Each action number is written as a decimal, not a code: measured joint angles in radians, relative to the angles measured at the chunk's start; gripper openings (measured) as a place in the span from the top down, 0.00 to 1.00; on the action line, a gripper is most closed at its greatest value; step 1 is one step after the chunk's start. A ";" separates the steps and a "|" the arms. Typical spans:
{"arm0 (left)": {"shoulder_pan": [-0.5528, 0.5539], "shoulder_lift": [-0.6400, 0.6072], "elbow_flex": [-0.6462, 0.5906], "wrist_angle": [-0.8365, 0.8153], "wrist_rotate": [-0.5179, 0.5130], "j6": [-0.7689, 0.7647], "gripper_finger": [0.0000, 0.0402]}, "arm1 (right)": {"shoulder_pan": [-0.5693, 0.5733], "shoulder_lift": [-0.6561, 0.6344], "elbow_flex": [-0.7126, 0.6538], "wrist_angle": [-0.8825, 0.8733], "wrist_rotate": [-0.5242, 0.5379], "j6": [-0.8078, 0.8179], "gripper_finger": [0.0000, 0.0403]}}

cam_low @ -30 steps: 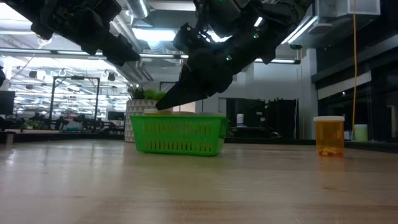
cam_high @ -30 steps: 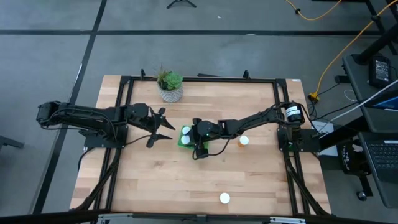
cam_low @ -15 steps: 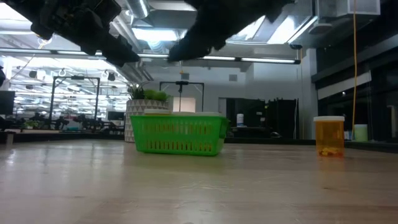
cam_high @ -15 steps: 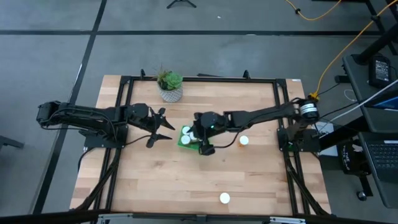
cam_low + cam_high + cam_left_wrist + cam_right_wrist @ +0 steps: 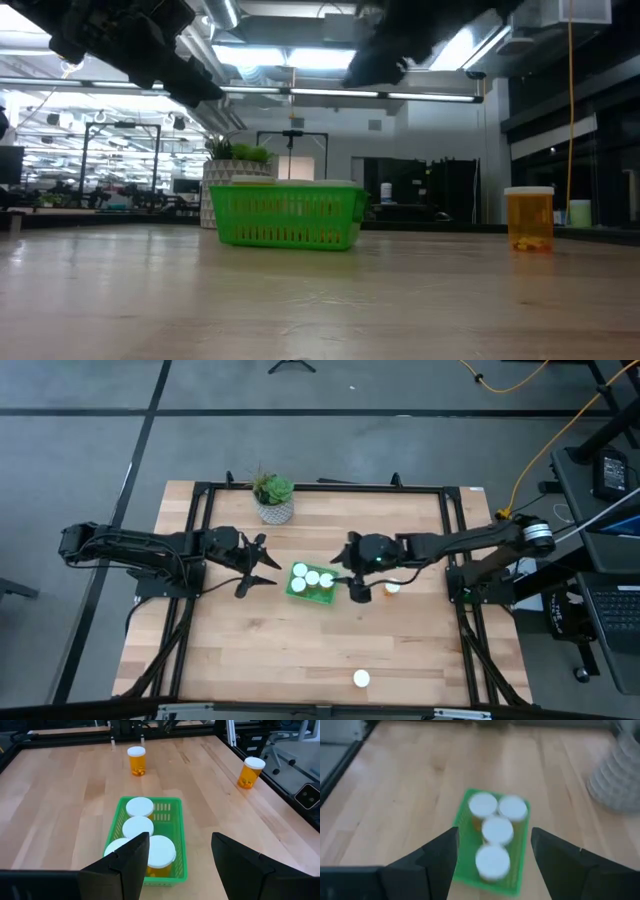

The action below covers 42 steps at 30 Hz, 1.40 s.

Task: Pick and place pill bottles into a basket
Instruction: Put the orange medicine bottle into the green bin

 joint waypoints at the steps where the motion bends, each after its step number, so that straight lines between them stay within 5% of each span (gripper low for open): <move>1: 0.000 0.000 0.000 0.000 0.000 0.000 0.48 | 0.003 -0.023 -0.028 0.000 0.015 0.024 0.38; 8: -0.001 0.000 0.000 0.004 0.000 0.000 0.48 | 0.051 -0.150 -0.148 -0.059 0.069 0.201 0.38; 26: -0.001 0.000 0.000 0.020 -0.003 0.000 0.48 | 0.264 -0.340 -0.153 -0.734 0.327 0.704 0.38; 33: -0.001 0.000 0.000 0.020 -0.004 0.000 0.48 | 0.379 -0.410 -0.261 -0.708 0.354 0.901 0.38; 42: -0.001 0.000 0.000 0.037 -0.005 -0.006 0.48 | 0.463 -0.405 -0.387 -0.644 0.407 0.960 0.38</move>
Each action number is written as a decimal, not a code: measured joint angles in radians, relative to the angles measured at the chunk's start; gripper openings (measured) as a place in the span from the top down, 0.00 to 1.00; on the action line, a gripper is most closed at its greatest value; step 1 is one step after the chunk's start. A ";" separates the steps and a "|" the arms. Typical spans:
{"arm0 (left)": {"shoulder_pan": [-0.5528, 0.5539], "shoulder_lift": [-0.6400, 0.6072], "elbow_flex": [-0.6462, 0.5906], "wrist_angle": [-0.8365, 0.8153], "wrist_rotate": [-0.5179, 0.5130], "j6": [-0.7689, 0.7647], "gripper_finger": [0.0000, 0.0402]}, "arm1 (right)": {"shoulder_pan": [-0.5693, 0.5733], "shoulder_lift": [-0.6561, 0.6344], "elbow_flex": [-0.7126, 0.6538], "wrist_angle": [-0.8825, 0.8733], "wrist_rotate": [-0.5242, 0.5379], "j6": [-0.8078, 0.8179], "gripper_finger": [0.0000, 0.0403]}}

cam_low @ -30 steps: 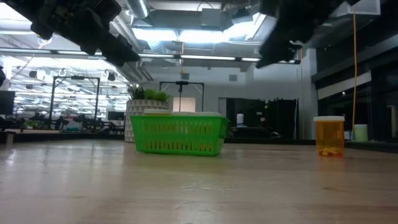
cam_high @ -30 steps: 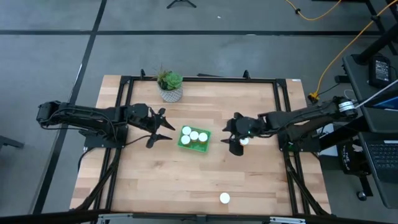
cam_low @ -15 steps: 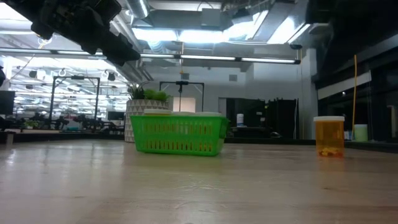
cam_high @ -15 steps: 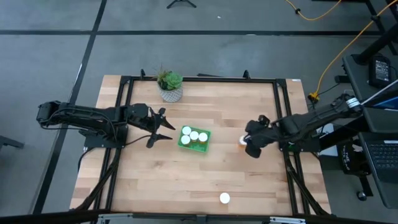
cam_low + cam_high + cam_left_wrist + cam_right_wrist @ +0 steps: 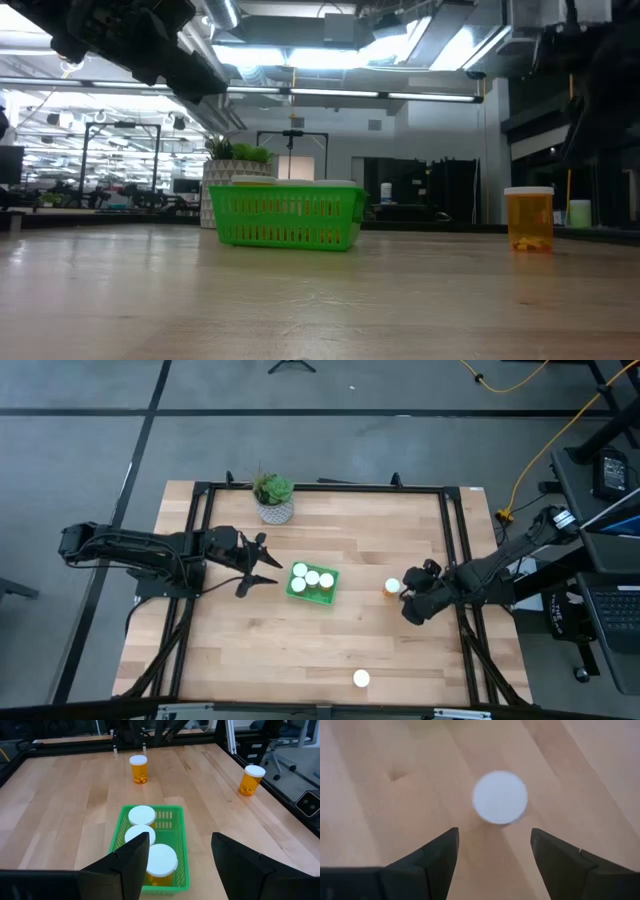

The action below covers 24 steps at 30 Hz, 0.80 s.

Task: Pick and place pill bottles into a basket
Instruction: Put the orange medicine bottle into the green bin

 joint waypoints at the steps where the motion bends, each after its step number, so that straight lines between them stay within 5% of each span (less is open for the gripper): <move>1: 0.000 0.000 0.000 0.000 0.000 -0.002 0.48 | 0.007 0.003 -0.018 0.015 0.015 -0.001 0.38; 14: 0.000 0.000 0.000 0.002 -0.006 0.003 0.48 | 0.030 0.003 -0.270 0.356 0.071 -0.003 0.38; 24: 0.000 0.000 0.000 0.002 -0.006 0.006 0.48 | 0.010 0.003 -0.299 0.468 0.156 -0.075 0.38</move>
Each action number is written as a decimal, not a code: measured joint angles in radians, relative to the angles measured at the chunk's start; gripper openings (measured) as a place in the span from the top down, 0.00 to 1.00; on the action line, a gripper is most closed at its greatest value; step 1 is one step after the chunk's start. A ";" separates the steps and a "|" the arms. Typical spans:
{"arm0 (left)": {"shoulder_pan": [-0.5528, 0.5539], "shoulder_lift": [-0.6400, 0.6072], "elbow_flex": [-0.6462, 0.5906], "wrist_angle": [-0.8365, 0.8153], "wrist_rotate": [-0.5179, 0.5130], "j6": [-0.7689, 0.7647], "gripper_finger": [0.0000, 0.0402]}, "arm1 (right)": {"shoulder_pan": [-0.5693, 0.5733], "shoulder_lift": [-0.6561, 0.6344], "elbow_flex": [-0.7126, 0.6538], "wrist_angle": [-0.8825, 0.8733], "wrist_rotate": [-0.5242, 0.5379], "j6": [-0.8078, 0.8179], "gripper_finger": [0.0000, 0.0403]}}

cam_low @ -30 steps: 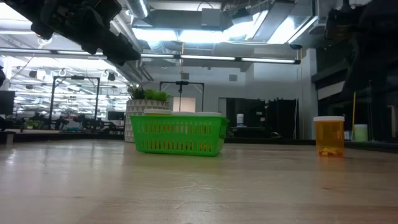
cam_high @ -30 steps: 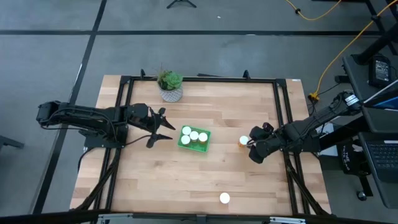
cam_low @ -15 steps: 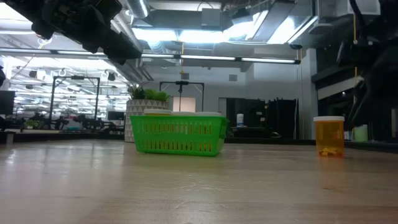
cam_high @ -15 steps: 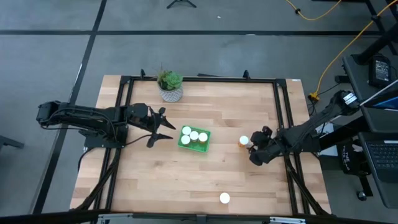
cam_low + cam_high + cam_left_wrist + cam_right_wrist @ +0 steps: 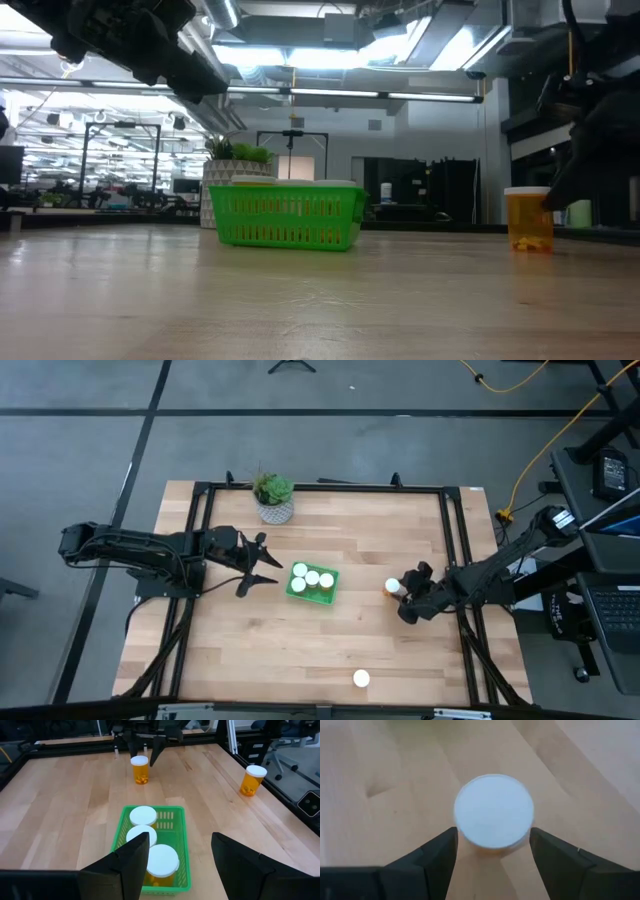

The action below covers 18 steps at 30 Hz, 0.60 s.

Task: Pick and place pill bottles into a basket
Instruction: Put the orange medicine bottle into the green bin

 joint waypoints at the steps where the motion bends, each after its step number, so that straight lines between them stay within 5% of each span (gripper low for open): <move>1: 0.000 0.000 0.000 0.000 0.000 0.000 0.48 | -0.006 0.000 0.000 0.000 0.001 -0.005 0.38; 18: 0.000 0.000 0.000 -0.001 0.000 0.000 0.48 | -0.051 0.000 0.000 0.096 -0.006 -0.113 0.38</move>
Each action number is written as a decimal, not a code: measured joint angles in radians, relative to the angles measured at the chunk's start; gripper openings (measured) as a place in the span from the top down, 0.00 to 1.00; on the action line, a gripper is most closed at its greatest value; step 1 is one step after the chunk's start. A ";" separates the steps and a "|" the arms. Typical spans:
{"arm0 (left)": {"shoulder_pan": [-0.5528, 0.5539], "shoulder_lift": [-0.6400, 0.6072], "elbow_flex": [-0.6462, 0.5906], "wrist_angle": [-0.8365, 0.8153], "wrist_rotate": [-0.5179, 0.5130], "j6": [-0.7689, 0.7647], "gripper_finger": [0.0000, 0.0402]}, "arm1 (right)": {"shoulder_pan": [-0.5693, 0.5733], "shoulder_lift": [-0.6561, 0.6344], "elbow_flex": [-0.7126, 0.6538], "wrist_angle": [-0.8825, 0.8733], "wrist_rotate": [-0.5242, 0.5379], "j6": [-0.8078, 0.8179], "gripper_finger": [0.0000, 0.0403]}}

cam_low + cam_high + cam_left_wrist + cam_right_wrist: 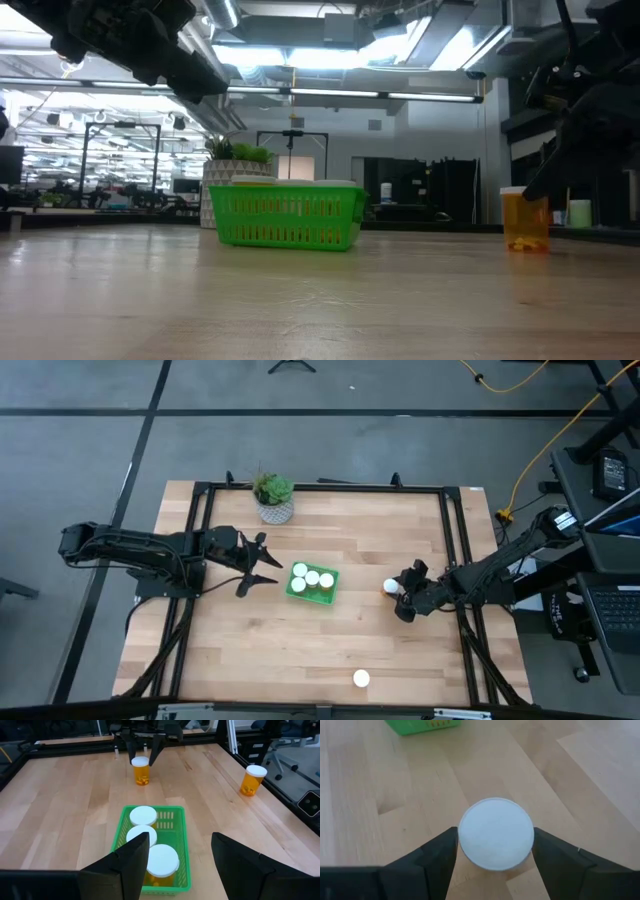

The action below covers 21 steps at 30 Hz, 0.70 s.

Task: Pick and place pill bottles into a basket
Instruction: Put the orange medicine bottle into the green bin

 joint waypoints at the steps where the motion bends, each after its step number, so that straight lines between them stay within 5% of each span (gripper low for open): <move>1: 0.000 0.000 0.000 0.000 0.000 0.000 0.48 | 0.000 0.000 0.000 0.000 0.000 0.000 0.38; 13: 0.000 0.000 0.000 0.000 0.000 0.000 0.48 | 0.000 0.000 0.000 0.000 0.000 0.004 0.38; 21: 0.000 0.000 0.000 0.000 0.000 0.000 0.48 | 0.000 0.000 0.000 0.000 0.000 0.003 0.48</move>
